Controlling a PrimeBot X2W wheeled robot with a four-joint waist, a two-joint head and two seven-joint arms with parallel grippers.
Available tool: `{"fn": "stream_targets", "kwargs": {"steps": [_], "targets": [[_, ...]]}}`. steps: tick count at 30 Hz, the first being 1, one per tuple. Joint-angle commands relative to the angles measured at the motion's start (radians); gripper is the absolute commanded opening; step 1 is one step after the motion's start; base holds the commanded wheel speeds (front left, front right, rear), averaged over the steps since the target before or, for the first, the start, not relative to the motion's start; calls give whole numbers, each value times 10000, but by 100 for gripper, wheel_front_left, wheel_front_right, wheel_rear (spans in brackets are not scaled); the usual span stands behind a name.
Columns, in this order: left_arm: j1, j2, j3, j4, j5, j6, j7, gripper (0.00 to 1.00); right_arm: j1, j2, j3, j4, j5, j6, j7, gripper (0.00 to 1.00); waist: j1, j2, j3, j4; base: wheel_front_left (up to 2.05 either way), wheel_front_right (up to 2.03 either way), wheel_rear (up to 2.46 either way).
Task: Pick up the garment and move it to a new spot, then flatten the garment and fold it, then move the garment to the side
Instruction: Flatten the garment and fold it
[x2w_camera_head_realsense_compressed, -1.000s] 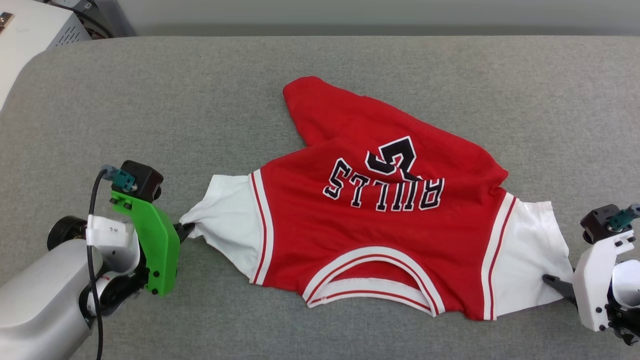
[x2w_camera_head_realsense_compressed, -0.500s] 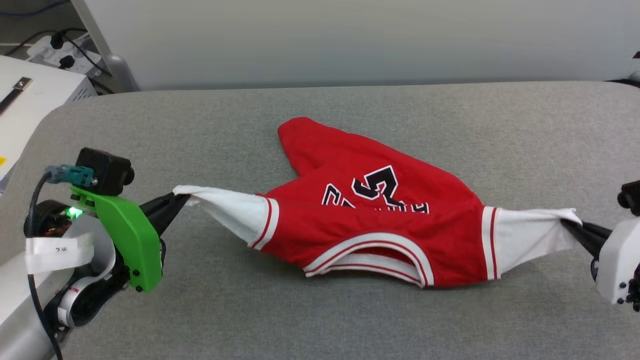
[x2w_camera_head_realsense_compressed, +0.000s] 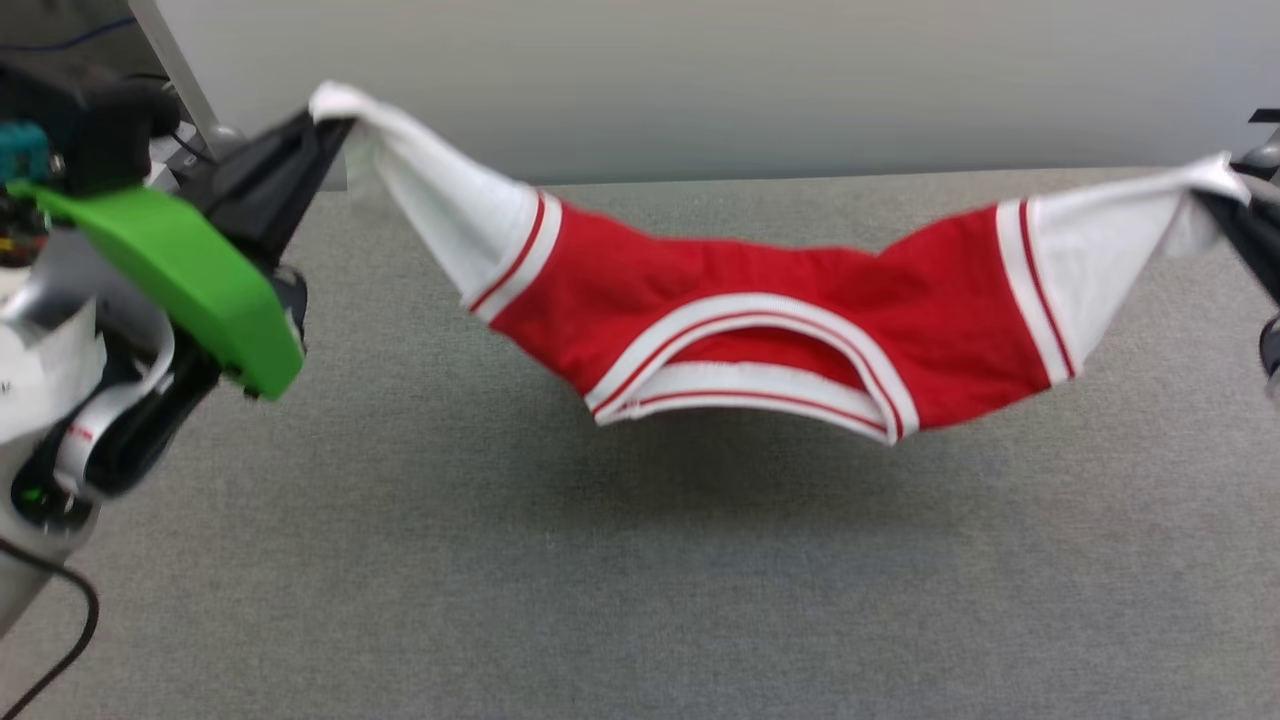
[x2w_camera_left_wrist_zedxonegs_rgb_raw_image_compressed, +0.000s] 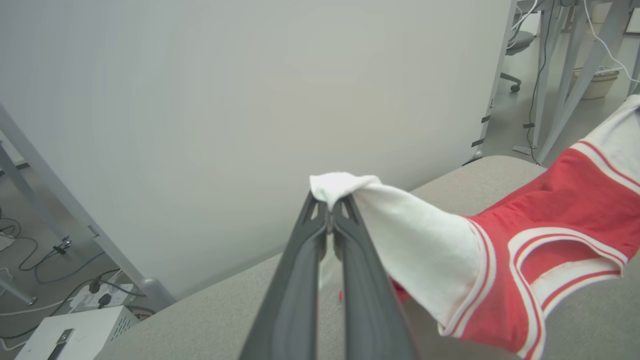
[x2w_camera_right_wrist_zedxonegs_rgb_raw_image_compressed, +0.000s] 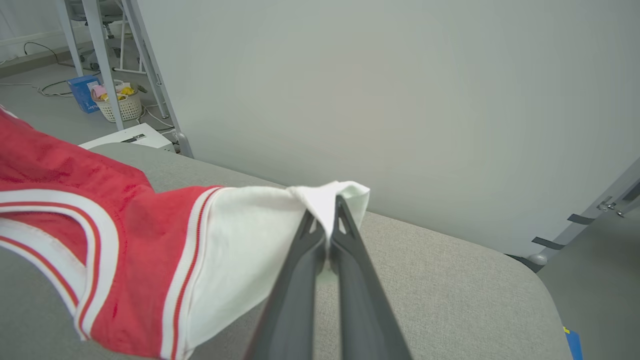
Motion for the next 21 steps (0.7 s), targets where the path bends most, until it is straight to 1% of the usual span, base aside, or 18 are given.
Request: {"fn": "stream_targets", "kwargs": {"steps": [1,3,6,10,16,21], "targets": [[-468,-278,78,145,153,3,-30,0,-479,150,-111,-150,-118,-6,77,0,0,0,213,-13,0,0,0],[-1078,-575,90,428,343,-45,83,0,-1084,340,-279,-164,-270,-6,167,0,0,0,454,-28,0,0,0],[-2158,-824,-70,974,1054,-188,394,0,-2153,593,-411,68,-708,-6,295,0,0,0,953,-75,0,0,0],[-3586,-1566,72,1863,1071,-456,664,0,-3923,910,-322,709,-1267,-6,403,0,0,0,1803,-132,0,0,0],[-5859,-2377,386,3458,1240,-870,862,0,-6885,1192,72,2176,-1882,-6,365,0,0,0,3076,-139,0,0,0],[-7573,-2956,626,5003,1652,-1118,422,0,-9245,1441,567,3739,-2408,-6,-141,0,0,0,3819,-104,0,0,0]]}}
